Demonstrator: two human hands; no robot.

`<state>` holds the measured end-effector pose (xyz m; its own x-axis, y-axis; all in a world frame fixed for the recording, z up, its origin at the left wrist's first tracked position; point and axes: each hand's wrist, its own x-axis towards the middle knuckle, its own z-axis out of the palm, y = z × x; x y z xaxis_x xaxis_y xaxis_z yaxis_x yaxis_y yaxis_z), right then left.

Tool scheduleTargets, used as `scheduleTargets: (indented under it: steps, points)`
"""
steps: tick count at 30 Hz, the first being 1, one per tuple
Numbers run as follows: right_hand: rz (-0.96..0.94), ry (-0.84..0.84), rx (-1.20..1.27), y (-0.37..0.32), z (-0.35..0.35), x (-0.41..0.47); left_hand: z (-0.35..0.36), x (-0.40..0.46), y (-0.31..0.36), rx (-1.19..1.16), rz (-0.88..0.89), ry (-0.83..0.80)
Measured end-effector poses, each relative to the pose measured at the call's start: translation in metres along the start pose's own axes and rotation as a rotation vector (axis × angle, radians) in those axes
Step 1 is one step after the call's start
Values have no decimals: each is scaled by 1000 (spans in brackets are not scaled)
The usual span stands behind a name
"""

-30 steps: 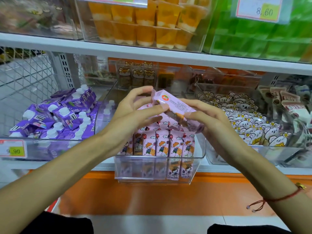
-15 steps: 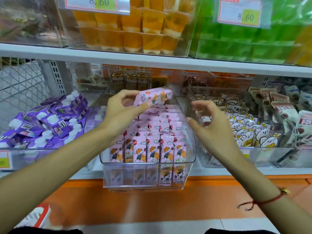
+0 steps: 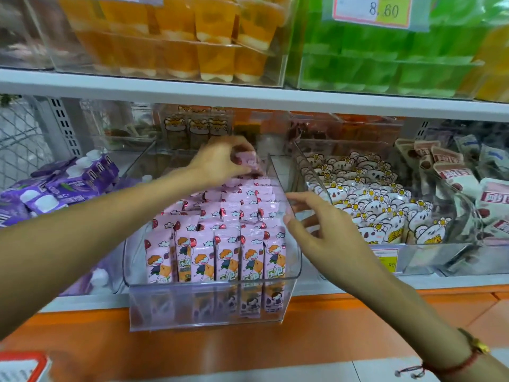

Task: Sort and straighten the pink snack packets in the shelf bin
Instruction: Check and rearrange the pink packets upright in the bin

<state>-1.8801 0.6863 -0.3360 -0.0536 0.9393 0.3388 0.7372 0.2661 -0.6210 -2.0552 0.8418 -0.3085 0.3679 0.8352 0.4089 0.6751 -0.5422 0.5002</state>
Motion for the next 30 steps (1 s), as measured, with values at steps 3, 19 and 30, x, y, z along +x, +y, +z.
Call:
scheduleTargets:
  steps: [3, 19, 30]
  points:
    - [0, 1, 25, 2, 0, 2, -2, 18, 1, 79, 22, -75]
    - [7, -21, 90, 9, 2, 4, 27, 35, -11, 481, -29, -224]
    - [5, -23, 86, 9, 3, 1, 27, 22, 3, 329, 64, 54]
